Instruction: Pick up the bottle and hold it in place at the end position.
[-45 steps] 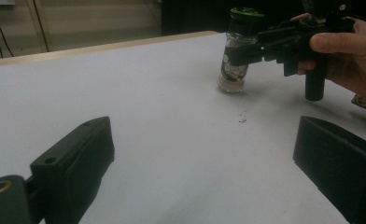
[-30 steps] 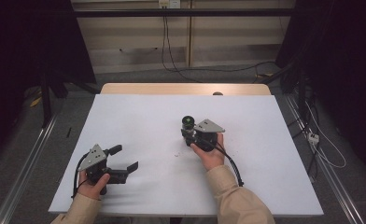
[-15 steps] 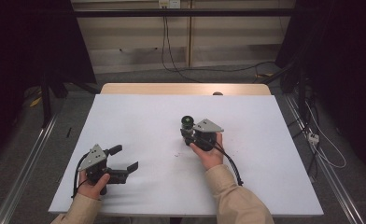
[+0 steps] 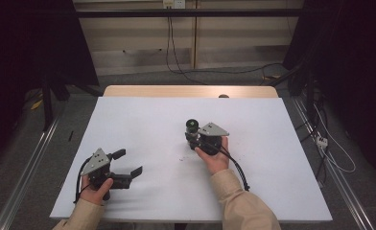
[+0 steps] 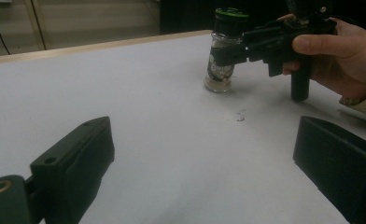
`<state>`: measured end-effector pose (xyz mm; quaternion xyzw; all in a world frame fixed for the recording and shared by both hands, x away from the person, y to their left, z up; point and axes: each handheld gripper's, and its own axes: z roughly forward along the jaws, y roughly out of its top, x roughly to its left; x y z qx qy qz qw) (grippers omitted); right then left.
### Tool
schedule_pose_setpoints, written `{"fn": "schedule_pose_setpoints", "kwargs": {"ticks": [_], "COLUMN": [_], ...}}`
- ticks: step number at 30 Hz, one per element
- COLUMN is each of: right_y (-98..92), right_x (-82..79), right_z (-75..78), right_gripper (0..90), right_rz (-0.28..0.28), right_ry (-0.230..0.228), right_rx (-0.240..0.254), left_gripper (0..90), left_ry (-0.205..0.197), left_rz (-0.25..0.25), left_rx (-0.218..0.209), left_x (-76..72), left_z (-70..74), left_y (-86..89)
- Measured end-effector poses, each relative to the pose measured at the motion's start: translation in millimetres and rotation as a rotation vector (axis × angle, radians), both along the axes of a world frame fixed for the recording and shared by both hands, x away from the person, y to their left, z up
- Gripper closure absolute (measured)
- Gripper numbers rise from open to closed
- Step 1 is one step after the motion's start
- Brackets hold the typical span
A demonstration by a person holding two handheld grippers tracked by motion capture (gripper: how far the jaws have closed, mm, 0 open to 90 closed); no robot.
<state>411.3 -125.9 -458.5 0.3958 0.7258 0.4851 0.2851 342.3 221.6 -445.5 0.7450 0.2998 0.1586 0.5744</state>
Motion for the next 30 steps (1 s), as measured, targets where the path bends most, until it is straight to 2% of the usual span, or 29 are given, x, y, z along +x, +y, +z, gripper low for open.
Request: {"fn": "schedule_pose_setpoints", "kwargs": {"ticks": [24,30], "right_y": [-2.4,-3.3], "right_x": [0.4,0.4], "right_z": [-1.9,-1.9], "right_gripper": [53.8,53.8], "right_rz": [0.017,0.02], "right_ry": [-0.001,0.002], "right_rx": [-0.012,-0.013], "left_gripper": [5.0,5.3], "left_ry": [-0.002,0.006], "left_rz": [-0.01,-0.014], "left_rx": [0.004,-0.012], "left_x": [0.8,2.6], "left_z": [-0.8,-1.5], "left_y": [-0.8,-4.7]}}
